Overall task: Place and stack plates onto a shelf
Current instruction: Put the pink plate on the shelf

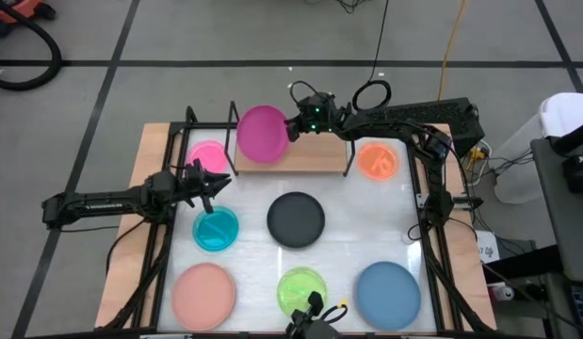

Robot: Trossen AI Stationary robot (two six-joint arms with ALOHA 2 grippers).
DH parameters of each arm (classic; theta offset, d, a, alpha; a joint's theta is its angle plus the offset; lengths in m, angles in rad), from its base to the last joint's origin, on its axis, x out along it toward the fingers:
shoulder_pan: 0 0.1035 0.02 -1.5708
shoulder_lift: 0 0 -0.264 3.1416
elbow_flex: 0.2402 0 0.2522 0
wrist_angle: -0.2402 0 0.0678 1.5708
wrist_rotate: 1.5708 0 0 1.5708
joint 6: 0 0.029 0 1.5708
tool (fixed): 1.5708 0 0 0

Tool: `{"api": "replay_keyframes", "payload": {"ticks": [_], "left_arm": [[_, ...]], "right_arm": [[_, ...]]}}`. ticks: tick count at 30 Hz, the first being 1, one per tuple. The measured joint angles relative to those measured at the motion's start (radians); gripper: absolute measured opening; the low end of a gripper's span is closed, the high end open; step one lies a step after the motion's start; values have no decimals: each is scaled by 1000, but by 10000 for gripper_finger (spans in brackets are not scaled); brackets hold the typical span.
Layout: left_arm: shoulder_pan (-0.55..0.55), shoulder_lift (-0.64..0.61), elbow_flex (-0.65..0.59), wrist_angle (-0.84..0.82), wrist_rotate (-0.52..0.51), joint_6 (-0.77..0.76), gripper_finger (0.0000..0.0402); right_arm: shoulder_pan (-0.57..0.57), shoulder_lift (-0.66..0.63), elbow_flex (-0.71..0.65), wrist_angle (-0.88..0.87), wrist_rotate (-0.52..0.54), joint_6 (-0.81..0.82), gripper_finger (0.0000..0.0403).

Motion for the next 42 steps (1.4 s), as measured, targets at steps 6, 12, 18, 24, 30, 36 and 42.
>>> {"api": "replay_keyframes", "payload": {"ticks": [6, 12, 18, 24, 30, 36, 42], "left_arm": [[0, 0, 0, 0, 0, 0, 84], [0, 0, 0, 0, 0, 0, 84], [0, 0, 0, 0, 0, 0, 84], [0, 0, 0, 0, 0, 0, 84], [0, 0, 0, 0, 0, 0, 84], [0, 0, 0, 0, 0, 0, 84], [0, 0, 0, 0, 0, 0, 84]], "right_arm": [[12, 0, -25, -7, 9, -23, 0], [20, 0, -60, 10, 51, -41, 0], [19, 0, -83, 52, 54, -41, 2], [19, 0, -83, 58, 57, -41, 9], [19, 0, -83, 58, 56, -42, 6], [19, 0, -83, 57, 55, -49, 6], [19, 0, -83, 50, 6, -102, 6]]}}
